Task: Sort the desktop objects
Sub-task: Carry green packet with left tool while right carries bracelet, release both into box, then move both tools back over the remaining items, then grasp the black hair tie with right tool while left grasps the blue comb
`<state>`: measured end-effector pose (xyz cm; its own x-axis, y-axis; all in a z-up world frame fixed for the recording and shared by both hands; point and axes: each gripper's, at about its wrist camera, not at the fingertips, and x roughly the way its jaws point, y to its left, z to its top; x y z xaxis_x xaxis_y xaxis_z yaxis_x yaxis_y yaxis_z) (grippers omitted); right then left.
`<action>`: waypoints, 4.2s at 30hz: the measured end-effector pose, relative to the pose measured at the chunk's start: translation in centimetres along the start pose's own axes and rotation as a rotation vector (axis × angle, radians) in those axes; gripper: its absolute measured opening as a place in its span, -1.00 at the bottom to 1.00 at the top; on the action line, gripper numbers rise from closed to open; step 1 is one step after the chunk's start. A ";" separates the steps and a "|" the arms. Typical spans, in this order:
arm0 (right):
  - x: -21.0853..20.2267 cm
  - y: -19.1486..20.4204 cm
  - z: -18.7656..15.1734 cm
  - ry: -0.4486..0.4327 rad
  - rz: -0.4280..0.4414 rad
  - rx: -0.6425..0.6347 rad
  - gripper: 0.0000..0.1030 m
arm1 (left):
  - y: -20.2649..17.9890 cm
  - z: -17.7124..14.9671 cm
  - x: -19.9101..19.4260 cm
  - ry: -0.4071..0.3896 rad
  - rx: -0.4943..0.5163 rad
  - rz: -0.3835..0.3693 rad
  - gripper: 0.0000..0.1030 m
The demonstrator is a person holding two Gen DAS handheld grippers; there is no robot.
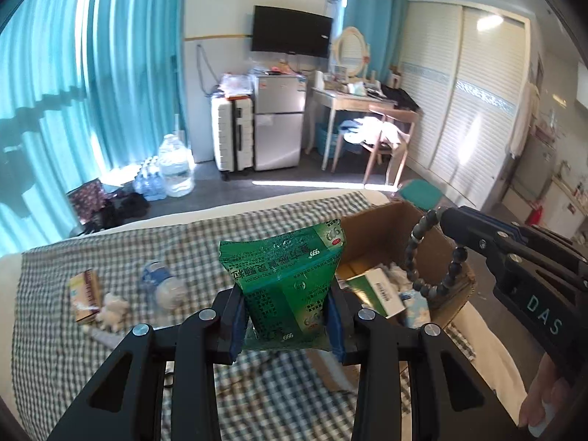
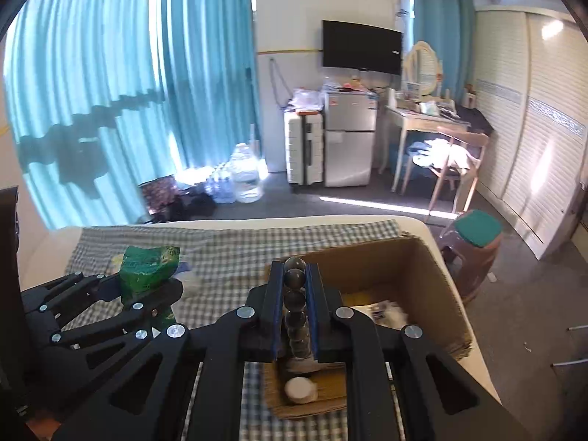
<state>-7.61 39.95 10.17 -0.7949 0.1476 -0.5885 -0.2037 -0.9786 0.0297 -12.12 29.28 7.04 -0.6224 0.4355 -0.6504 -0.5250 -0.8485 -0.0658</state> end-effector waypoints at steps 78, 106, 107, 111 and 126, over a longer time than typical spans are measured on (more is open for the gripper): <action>22.4 23.4 -18.9 0.451 0.282 -0.134 0.03 | 30.7 -21.1 5.9 0.207 -0.367 0.425 1.00; 21.1 15.6 -16.7 0.366 0.263 0.045 -0.88 | 24.4 -20.9 15.3 0.350 -0.256 0.248 1.00; 21.1 15.6 -16.7 0.365 0.267 0.048 -0.88 | 24.2 -20.7 15.5 0.346 -0.245 0.245 1.00; 21.3 15.1 -16.8 0.371 0.263 0.062 -0.88 | 22.7 -19.6 16.8 0.333 -0.210 0.225 1.00; 20.8 15.6 -16.6 0.370 0.263 0.054 -0.88 | 25.9 -18.4 16.1 0.315 -0.275 0.112 0.16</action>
<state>-17.81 25.39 -15.06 -0.5679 -0.1759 -0.8041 -0.0594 -0.9656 0.2532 -25.09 8.79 -19.11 -0.4371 0.2590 -0.8613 -0.2633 -0.9525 -0.1528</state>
